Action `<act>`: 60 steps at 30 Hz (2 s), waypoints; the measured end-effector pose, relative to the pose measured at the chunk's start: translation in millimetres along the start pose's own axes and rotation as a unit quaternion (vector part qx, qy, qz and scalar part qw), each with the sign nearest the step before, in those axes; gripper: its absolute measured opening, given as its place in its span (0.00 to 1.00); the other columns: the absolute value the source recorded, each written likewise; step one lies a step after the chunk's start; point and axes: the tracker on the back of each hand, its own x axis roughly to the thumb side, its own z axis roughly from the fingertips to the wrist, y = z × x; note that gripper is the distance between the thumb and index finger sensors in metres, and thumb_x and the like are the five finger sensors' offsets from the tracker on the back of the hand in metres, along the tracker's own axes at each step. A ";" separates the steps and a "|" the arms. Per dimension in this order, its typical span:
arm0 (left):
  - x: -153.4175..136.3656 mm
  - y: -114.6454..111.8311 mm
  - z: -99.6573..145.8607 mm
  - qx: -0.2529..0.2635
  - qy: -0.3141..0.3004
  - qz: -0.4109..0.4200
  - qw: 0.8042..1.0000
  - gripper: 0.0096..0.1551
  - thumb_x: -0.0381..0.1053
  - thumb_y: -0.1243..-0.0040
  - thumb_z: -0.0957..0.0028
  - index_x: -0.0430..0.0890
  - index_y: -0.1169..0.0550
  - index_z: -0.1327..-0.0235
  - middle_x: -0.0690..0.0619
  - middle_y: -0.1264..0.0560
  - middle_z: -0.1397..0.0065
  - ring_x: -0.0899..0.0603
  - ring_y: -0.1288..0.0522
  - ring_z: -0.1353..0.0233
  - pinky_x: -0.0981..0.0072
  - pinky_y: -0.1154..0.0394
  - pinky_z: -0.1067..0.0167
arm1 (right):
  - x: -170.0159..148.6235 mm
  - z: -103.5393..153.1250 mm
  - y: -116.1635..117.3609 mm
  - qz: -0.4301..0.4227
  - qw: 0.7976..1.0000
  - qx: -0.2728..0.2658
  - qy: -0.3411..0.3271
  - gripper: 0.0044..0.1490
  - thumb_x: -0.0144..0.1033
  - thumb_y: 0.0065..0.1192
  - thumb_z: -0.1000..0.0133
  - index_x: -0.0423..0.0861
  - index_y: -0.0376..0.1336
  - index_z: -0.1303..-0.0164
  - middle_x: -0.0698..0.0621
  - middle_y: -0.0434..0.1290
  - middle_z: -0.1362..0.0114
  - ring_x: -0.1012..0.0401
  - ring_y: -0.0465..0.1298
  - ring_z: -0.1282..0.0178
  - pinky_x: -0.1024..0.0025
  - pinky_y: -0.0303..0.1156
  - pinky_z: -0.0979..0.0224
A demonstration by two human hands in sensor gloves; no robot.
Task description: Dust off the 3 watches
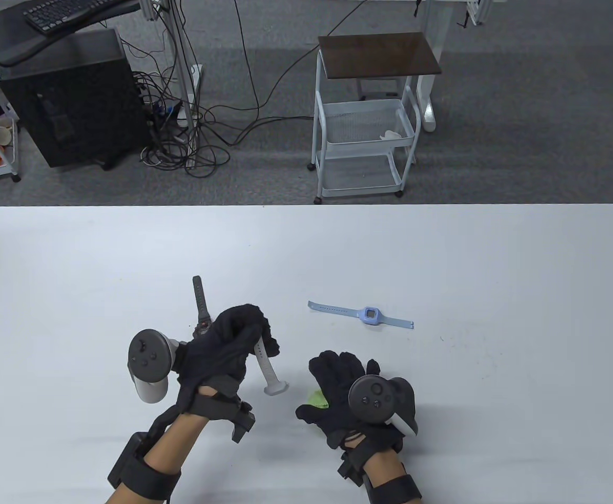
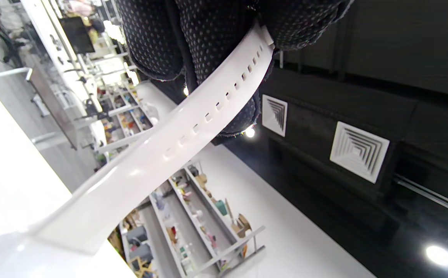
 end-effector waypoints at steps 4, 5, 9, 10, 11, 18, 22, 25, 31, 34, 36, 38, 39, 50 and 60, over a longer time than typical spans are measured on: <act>6.3 -5.7 0.0 -0.011 -0.008 0.007 1.000 0.23 0.55 0.45 0.35 0.52 0.31 0.30 0.57 0.24 0.35 0.58 0.11 0.47 0.61 0.19 0.34 | 6.4 -0.6 3.2 0.002 1.000 -0.002 -0.029 0.53 0.59 0.72 0.57 0.43 0.58 0.27 0.36 0.56 0.19 0.28 0.50 0.25 0.19 0.32 0.39; 7.9 -7.4 0.0 -0.015 -0.010 0.010 1.000 0.23 0.55 0.45 0.36 0.52 0.31 0.30 0.57 0.24 0.35 0.58 0.11 0.47 0.61 0.19 0.34 | 7.5 -0.7 3.7 0.004 0.999 -0.003 -0.032 0.53 0.59 0.72 0.57 0.43 0.59 0.27 0.36 0.56 0.19 0.28 0.50 0.25 0.19 0.32 0.39; 12.6 -12.8 0.7 -0.025 -0.015 0.021 0.999 0.23 0.55 0.45 0.35 0.52 0.31 0.30 0.57 0.24 0.35 0.58 0.11 0.47 0.61 0.19 0.34 | 10.3 -1.1 4.8 -0.002 0.999 -0.010 -0.050 0.49 0.57 0.73 0.57 0.45 0.62 0.29 0.37 0.60 0.20 0.31 0.54 0.24 0.20 0.32 0.38; 13.7 -14.0 1.0 -0.025 -0.018 0.022 0.999 0.23 0.55 0.45 0.35 0.52 0.31 0.30 0.57 0.24 0.35 0.57 0.11 0.47 0.61 0.19 0.34 | 10.8 -1.0 4.9 -0.002 0.999 -0.013 -0.053 0.48 0.56 0.73 0.57 0.45 0.63 0.29 0.37 0.61 0.21 0.31 0.54 0.24 0.20 0.33 0.38; 14.5 -14.8 1.0 -0.026 -0.019 0.022 0.999 0.23 0.55 0.45 0.35 0.52 0.31 0.30 0.57 0.24 0.35 0.57 0.11 0.47 0.61 0.19 0.34 | 11.2 -1.0 4.9 -0.002 0.998 -0.016 -0.055 0.47 0.56 0.73 0.57 0.45 0.64 0.30 0.37 0.62 0.21 0.31 0.55 0.24 0.20 0.33 0.38; 15.3 -15.6 1.3 -0.026 -0.019 0.025 0.999 0.23 0.55 0.45 0.36 0.52 0.31 0.30 0.57 0.24 0.35 0.58 0.11 0.47 0.61 0.19 0.34 | 16.8 -0.7 3.9 -0.027 0.993 -0.060 -0.098 0.33 0.50 0.72 0.56 0.45 0.76 0.45 0.39 0.73 0.28 0.35 0.66 0.27 0.21 0.36 0.37; 12.8 -11.8 1.0 -0.017 -0.014 0.032 0.999 0.23 0.55 0.45 0.36 0.52 0.31 0.30 0.57 0.24 0.35 0.58 0.11 0.47 0.62 0.19 0.34 | 17.2 -0.4 3.9 -0.029 0.993 -0.063 -0.101 0.28 0.49 0.72 0.56 0.46 0.78 0.52 0.40 0.76 0.31 0.35 0.68 0.30 0.20 0.37 0.37; 11.2 -6.9 0.9 -0.005 -0.011 0.026 1.000 0.23 0.55 0.45 0.36 0.52 0.31 0.30 0.57 0.24 0.35 0.58 0.11 0.47 0.62 0.19 0.34 | 16.6 0.1 2.8 -0.035 0.992 -0.064 -0.100 0.26 0.48 0.72 0.56 0.46 0.79 0.54 0.39 0.77 0.33 0.36 0.70 0.31 0.20 0.38 0.38; 6.9 12.9 2.8 0.044 -0.002 0.009 0.999 0.23 0.55 0.44 0.36 0.52 0.31 0.31 0.57 0.24 0.35 0.57 0.11 0.45 0.64 0.19 0.32 | 12.4 2.7 -6.8 -0.085 0.987 -0.096 -0.092 0.25 0.48 0.70 0.55 0.44 0.79 0.58 0.38 0.79 0.37 0.36 0.73 0.36 0.19 0.42 0.38; 2.0 23.5 4.1 0.065 0.007 -0.027 0.998 0.22 0.54 0.44 0.36 0.52 0.31 0.31 0.57 0.24 0.35 0.57 0.11 0.45 0.64 0.19 0.32 | 6.5 4.6 -15.1 -0.116 0.983 -0.117 -0.079 0.25 0.48 0.70 0.55 0.42 0.78 0.59 0.38 0.78 0.38 0.36 0.73 0.37 0.19 0.43 0.39; -1.5 27.3 5.1 0.072 0.014 -0.051 0.996 0.22 0.54 0.44 0.36 0.52 0.30 0.31 0.57 0.23 0.35 0.57 0.10 0.45 0.65 0.19 0.33 | 2.5 5.9 -20.2 -0.135 0.980 -0.126 -0.072 0.25 0.48 0.69 0.54 0.41 0.78 0.59 0.38 0.78 0.38 0.36 0.73 0.37 0.19 0.43 0.39; -4.6 29.8 6.2 0.075 0.021 -0.075 0.994 0.23 0.54 0.44 0.37 0.52 0.30 0.31 0.57 0.23 0.36 0.57 0.10 0.45 0.65 0.19 0.33 | -1.9 8.0 -26.9 -0.153 0.977 -0.139 -0.059 0.25 0.48 0.69 0.54 0.41 0.77 0.60 0.38 0.78 0.39 0.36 0.73 0.39 0.19 0.44 0.39; -6.0 31.2 6.9 0.071 0.022 -0.099 0.992 0.23 0.54 0.44 0.37 0.52 0.30 0.31 0.57 0.23 0.36 0.57 0.10 0.45 0.65 0.19 0.33 | -5.2 9.5 -32.3 -0.167 0.973 -0.153 -0.053 0.25 0.48 0.69 0.54 0.41 0.77 0.60 0.39 0.79 0.40 0.37 0.75 0.40 0.19 0.44 0.39; -15.9 29.6 33.6 -0.083 0.036 -0.204 0.975 0.25 0.55 0.42 0.37 0.51 0.30 0.30 0.59 0.22 0.38 0.58 0.10 0.48 0.58 0.23 0.28 | -22.2 23.3 -66.7 -0.279 0.922 -0.267 -0.001 0.22 0.50 0.75 0.55 0.44 0.77 0.63 0.44 0.83 0.49 0.44 0.82 0.51 0.22 0.51 0.38; -28.0 5.0 61.1 -0.194 0.095 -0.205 0.954 0.25 0.53 0.42 0.37 0.49 0.28 0.28 0.58 0.21 0.38 0.56 0.10 0.47 0.54 0.26 0.26 | -5.8 30.5 -87.6 -0.279 0.922 -0.270 0.004 0.23 0.54 0.79 0.60 0.46 0.81 0.70 0.48 0.87 0.59 0.51 0.87 0.62 0.26 0.56 0.39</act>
